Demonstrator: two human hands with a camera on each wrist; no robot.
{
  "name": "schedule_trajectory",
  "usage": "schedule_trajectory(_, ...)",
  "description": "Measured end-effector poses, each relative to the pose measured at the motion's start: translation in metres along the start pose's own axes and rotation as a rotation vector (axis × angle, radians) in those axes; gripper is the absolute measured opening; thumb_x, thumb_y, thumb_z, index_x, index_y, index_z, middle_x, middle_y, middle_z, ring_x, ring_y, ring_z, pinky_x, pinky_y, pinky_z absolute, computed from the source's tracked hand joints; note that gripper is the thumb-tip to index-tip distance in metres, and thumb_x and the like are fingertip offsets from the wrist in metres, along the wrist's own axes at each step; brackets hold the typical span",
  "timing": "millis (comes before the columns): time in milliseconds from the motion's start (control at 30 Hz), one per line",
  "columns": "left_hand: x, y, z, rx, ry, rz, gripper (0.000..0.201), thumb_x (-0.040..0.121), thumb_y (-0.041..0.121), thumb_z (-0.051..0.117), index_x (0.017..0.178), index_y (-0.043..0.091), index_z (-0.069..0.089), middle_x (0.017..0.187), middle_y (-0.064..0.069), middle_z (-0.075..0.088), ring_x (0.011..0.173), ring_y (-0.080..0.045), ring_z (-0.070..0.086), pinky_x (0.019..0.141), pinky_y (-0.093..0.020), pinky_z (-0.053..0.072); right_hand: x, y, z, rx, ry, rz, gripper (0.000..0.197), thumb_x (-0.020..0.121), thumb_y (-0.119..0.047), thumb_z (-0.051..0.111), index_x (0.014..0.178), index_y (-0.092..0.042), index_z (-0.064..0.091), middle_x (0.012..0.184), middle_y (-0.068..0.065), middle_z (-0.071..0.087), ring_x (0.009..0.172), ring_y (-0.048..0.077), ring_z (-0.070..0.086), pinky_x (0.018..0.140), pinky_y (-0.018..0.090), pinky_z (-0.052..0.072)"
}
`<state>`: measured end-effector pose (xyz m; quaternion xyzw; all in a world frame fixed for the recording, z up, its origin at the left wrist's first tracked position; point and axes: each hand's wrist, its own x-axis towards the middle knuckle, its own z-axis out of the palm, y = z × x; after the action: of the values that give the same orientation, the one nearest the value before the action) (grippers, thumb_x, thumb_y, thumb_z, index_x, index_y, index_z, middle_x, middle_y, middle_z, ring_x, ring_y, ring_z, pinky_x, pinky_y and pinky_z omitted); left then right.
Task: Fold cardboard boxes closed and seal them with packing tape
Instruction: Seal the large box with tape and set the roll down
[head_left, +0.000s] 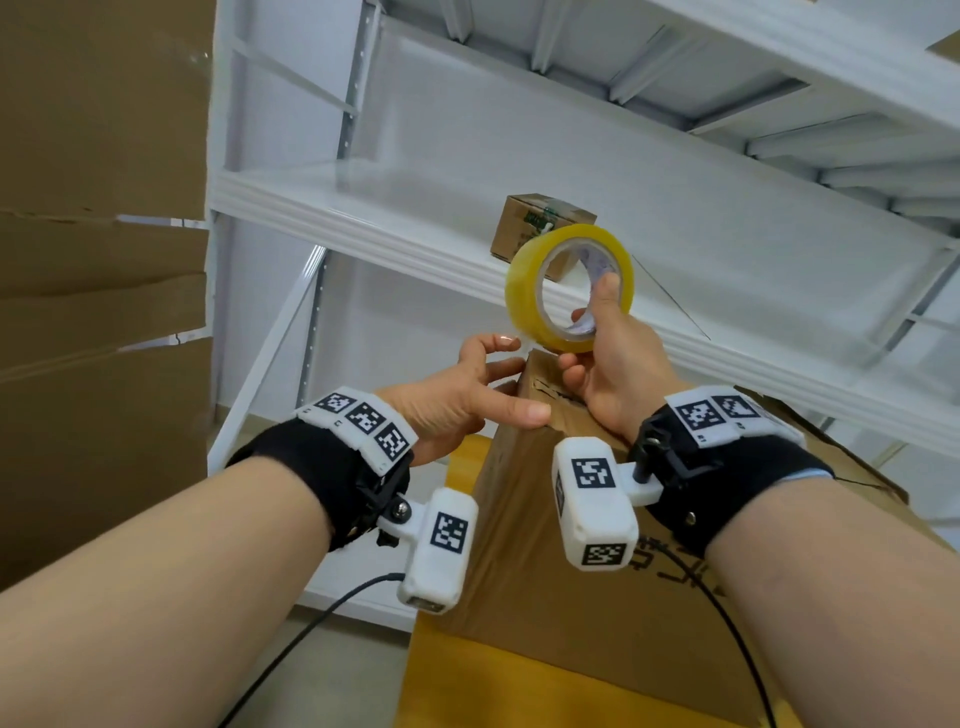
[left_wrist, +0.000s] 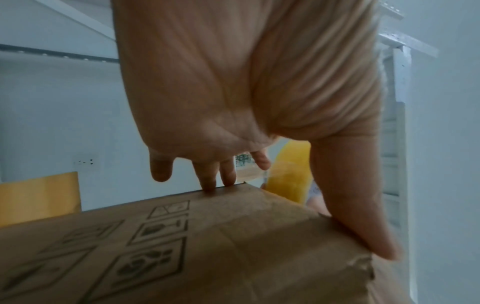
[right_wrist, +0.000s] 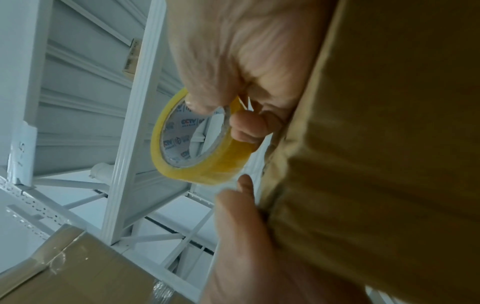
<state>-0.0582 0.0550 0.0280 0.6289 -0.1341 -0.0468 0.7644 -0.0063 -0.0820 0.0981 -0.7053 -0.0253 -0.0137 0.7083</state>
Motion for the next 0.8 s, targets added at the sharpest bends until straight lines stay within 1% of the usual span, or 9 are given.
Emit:
schedule_trajectory(167,-0.004,0.003,0.001,0.086,0.001,0.020,0.099,0.049,0.026,0.087,0.131,0.036,0.032,0.137,0.004,0.043,0.129,-0.019,0.045,0.114,-0.049,0.034,-0.002,-0.002,0.003,-0.071,-0.005,0.028,0.061,0.096,-0.069,0.043,0.089,-0.011,0.060,0.056,0.005,0.063,0.043,0.012,0.045,0.042,0.023,0.036)
schedule_trajectory(267,0.000,0.009,0.001,0.063,0.013,0.038,0.102,0.042,0.033,0.085,0.130,0.034,0.034,0.149,0.001,0.031,0.138,-0.024,0.030,0.118,-0.050,0.023,-0.002,-0.002,0.003,-0.055,0.007,0.028,0.061,0.097,-0.068,0.039,0.086,-0.011,0.059,0.067,0.011,0.070,0.044,0.012,0.046,0.043,0.022,0.036)
schedule_trajectory(367,0.007,0.007,0.004,0.010,-0.011,0.044,0.102,0.044,0.027,0.085,0.131,0.026,0.032,0.144,-0.011,0.044,0.133,-0.030,0.044,0.111,-0.043,0.038,-0.001,-0.002,0.000,-0.011,0.027,0.051,0.060,0.096,-0.068,0.042,0.092,-0.011,0.058,0.077,0.013,0.067,0.043,0.011,0.047,0.039,0.020,0.038)
schedule_trajectory(433,0.010,0.002,0.007,0.014,-0.022,0.044,0.099,0.046,0.026,0.085,0.129,0.025,0.032,0.132,-0.009,0.057,0.124,-0.029,0.055,0.106,-0.043,0.043,-0.001,-0.004,-0.002,-0.004,0.037,0.071,0.058,0.094,-0.068,0.046,0.098,-0.011,0.058,0.071,0.008,0.062,0.042,0.011,0.048,0.037,0.019,0.039)
schedule_trajectory(533,0.011,-0.002,0.011,0.055,-0.045,0.054,0.093,0.051,0.018,0.089,0.124,0.028,0.031,0.121,0.000,0.060,0.111,-0.017,0.063,0.100,-0.042,0.049,-0.002,-0.009,-0.006,-0.017,0.016,0.085,0.058,0.094,-0.067,0.048,0.104,-0.011,0.060,0.071,0.007,0.063,0.041,0.011,0.048,0.035,0.018,0.038)
schedule_trajectory(600,0.010,-0.001,0.013,0.065,-0.055,0.080,0.096,0.057,0.008,0.089,0.128,0.025,0.026,0.121,-0.002,0.056,0.099,-0.007,0.067,0.084,-0.030,0.057,-0.004,-0.011,-0.007,-0.023,-0.008,0.081,0.058,0.094,-0.067,0.047,0.104,-0.011,0.060,0.066,0.007,0.067,0.042,0.011,0.047,0.035,0.018,0.036)
schedule_trajectory(667,0.009,0.001,0.014,0.080,-0.045,0.100,0.095,0.062,0.005,0.087,0.131,0.021,0.023,0.123,-0.004,0.052,0.091,0.000,0.068,0.073,-0.018,0.055,-0.005,-0.010,-0.009,-0.008,-0.033,0.070,0.061,0.094,-0.068,0.044,0.107,-0.011,0.060,0.059,0.004,0.066,0.041,0.010,0.047,0.035,0.017,0.037)
schedule_trajectory(733,0.008,0.002,0.014,0.096,-0.031,0.106,0.092,0.067,0.006,0.086,0.132,0.021,0.023,0.125,-0.005,0.051,0.094,-0.001,0.067,0.075,-0.017,0.055,-0.006,-0.007,-0.011,0.017,-0.053,0.062,0.059,0.094,-0.067,0.045,0.106,-0.011,0.060,0.063,0.004,0.066,0.042,0.010,0.049,0.037,0.018,0.041)
schedule_trajectory(800,0.009,0.001,0.013,0.107,-0.017,0.092,0.094,0.062,0.013,0.087,0.131,0.024,0.024,0.130,-0.007,0.049,0.107,-0.009,0.063,0.082,-0.020,0.056,-0.007,-0.006,-0.013,0.034,-0.072,0.061,0.055,0.095,-0.064,0.048,0.106,-0.011,0.059,0.072,0.006,0.064,0.044,0.012,0.051,0.040,0.020,0.045)
